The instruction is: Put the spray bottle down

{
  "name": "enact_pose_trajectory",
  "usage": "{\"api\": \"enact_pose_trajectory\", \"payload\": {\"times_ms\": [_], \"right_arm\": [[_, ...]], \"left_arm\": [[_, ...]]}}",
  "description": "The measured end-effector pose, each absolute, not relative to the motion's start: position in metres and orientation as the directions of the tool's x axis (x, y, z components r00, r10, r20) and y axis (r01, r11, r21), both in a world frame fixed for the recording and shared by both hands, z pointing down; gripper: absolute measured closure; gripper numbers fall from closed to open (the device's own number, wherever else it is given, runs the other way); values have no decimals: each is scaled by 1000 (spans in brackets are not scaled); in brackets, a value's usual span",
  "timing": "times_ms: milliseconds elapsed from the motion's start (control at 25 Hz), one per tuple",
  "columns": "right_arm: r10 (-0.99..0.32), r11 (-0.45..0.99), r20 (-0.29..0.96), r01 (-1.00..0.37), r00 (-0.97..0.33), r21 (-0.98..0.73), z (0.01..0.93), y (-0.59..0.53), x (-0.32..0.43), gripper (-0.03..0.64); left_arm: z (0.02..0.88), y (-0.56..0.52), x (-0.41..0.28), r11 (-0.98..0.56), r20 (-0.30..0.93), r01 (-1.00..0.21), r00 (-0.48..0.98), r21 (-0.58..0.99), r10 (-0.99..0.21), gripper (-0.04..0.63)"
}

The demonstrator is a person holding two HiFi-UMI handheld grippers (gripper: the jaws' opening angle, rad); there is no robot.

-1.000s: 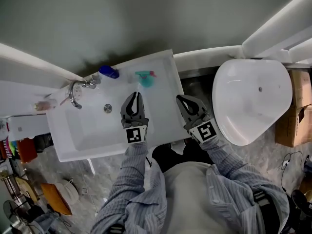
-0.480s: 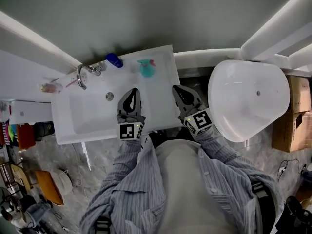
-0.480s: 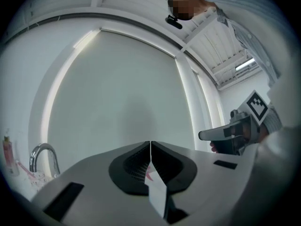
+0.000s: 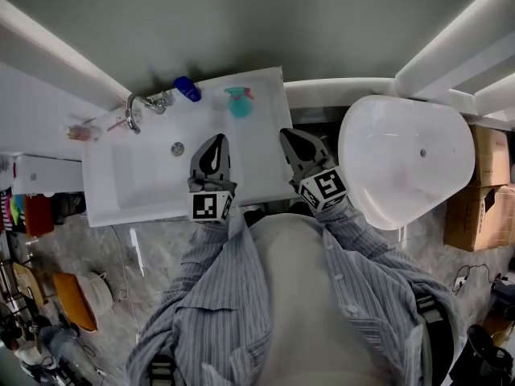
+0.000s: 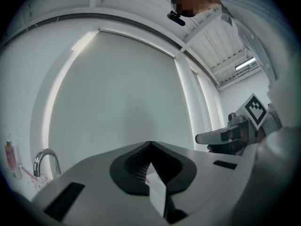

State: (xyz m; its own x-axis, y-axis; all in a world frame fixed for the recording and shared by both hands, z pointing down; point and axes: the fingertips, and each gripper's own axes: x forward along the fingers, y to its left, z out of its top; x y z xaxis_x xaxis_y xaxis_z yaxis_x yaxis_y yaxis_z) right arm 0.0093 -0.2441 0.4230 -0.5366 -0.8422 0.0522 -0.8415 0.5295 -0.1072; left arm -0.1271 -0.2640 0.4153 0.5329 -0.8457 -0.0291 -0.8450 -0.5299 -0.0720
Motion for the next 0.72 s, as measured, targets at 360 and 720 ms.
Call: {"api": "enact_pose_trajectory", "payload": {"times_ms": [360,720], "right_arm": [[-840,536,42,-838,-542,-97,418,-242,11,603],[-838,539,39,-838,-544,-88,414,-240,12,602]], "left_arm": [[416,-264,-118,-533,-30,-844,535,-60,-844,594],[412,-263,-115,-544,-24,-835,547,-79,-837,594]]}}
